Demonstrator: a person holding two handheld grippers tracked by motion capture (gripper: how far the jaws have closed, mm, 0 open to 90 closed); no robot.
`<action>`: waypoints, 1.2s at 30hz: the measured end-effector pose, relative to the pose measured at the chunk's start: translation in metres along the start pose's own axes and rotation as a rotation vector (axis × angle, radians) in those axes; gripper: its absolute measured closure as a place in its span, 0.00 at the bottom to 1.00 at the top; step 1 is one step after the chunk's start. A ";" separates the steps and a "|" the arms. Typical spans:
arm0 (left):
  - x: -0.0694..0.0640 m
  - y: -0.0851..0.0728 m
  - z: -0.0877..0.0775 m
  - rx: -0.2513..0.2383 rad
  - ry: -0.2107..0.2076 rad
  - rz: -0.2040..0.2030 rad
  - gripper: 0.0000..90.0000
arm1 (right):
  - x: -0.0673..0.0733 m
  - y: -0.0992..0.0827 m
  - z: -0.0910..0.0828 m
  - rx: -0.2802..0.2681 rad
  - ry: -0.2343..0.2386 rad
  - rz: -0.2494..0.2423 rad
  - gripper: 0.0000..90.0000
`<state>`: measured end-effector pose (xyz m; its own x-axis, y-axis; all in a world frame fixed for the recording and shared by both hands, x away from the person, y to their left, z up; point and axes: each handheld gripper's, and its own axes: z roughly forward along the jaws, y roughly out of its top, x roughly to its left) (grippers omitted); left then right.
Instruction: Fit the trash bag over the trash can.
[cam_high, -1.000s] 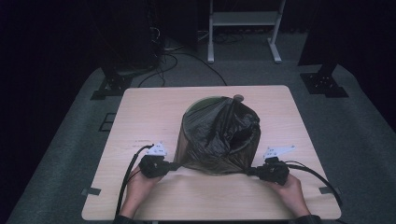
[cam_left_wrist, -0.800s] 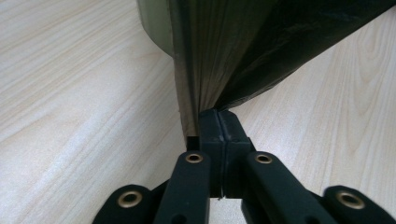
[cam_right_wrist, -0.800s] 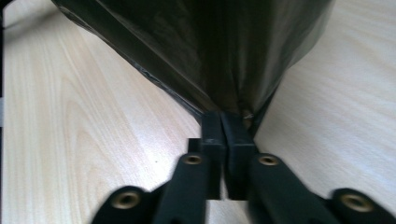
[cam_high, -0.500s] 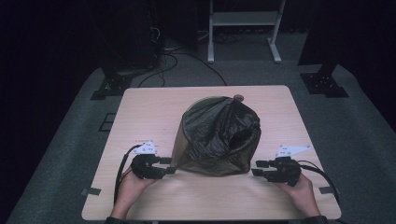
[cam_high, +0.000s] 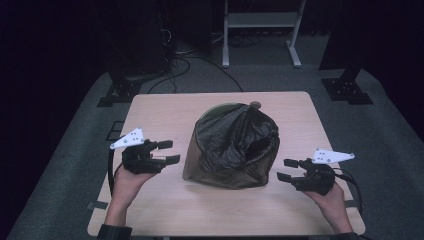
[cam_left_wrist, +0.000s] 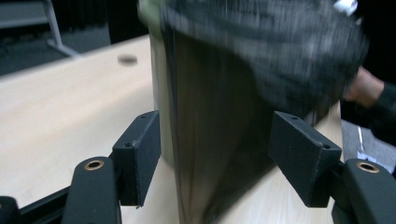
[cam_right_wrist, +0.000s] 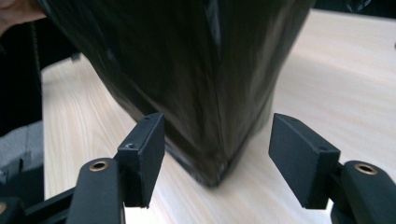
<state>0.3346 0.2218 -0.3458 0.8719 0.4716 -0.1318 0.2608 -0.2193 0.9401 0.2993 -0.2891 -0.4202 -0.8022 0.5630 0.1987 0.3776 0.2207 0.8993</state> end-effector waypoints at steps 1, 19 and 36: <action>0.000 0.008 0.003 -0.005 0.002 0.008 0.37 | 0.000 0.004 -0.001 -0.011 -0.005 -0.006 0.39; 0.023 0.093 0.104 0.066 -0.036 0.107 0.46 | -0.006 0.030 0.003 -0.064 0.004 -0.039 0.41; 0.037 0.095 0.140 0.177 -0.020 0.135 1.00 | -0.006 0.034 0.013 -0.050 0.015 -0.049 0.44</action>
<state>0.4494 0.0991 -0.3049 0.9113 0.4114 -0.0162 0.2081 -0.4263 0.8803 0.3228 -0.2745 -0.3954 -0.8261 0.5405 0.1592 0.3143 0.2074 0.9264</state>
